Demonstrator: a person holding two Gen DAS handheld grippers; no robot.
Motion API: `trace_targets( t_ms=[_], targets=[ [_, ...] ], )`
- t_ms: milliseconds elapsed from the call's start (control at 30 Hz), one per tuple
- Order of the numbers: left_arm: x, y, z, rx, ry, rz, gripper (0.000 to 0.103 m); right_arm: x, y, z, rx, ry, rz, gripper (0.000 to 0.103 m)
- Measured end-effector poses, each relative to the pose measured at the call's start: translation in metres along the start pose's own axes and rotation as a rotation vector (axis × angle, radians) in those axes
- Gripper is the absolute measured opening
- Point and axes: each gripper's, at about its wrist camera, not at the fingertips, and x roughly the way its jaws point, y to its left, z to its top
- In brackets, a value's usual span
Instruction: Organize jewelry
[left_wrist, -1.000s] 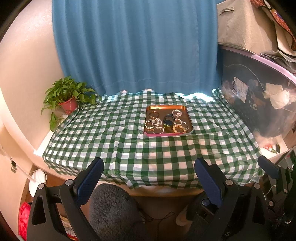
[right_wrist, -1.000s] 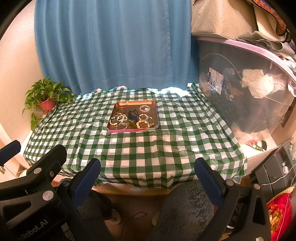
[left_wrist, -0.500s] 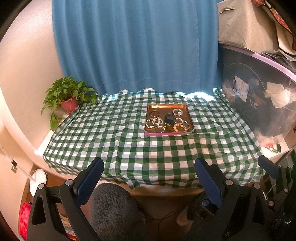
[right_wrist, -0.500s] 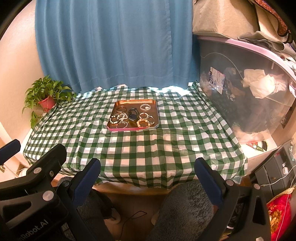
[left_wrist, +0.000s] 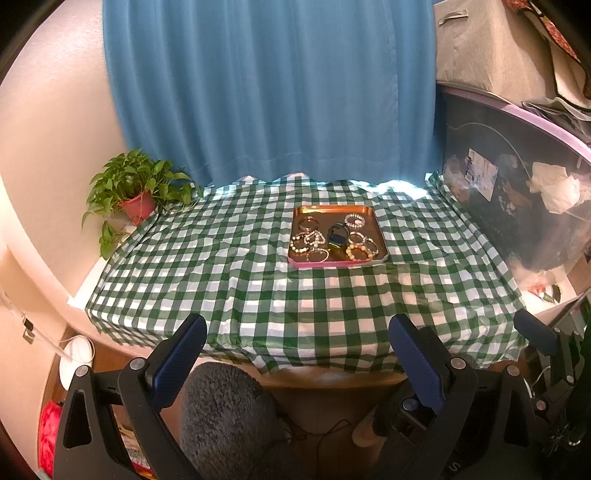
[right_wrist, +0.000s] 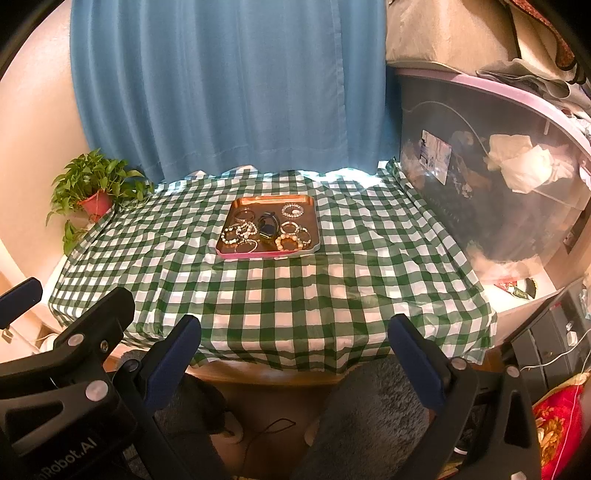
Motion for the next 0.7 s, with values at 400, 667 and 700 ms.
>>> trace_targets(
  t_ms=[400,667,700],
  targets=[
    [0.0004,-0.0012,0.0005,-0.001,0.003,0.001,0.100,-0.0021,0.0028,-0.0060,0.002,0.005,0.008,0.101],
    [0.0002,-0.0018,-0.0004,0.000,0.003,-0.001,0.100,-0.0002,-0.0016,-0.0025,0.000,0.007,0.009,0.101],
    [0.0002,-0.0018,-0.0003,0.000,0.003,-0.001,0.100,0.0003,-0.0026,-0.0019,0.000,0.008,0.009,0.101]
  ],
)
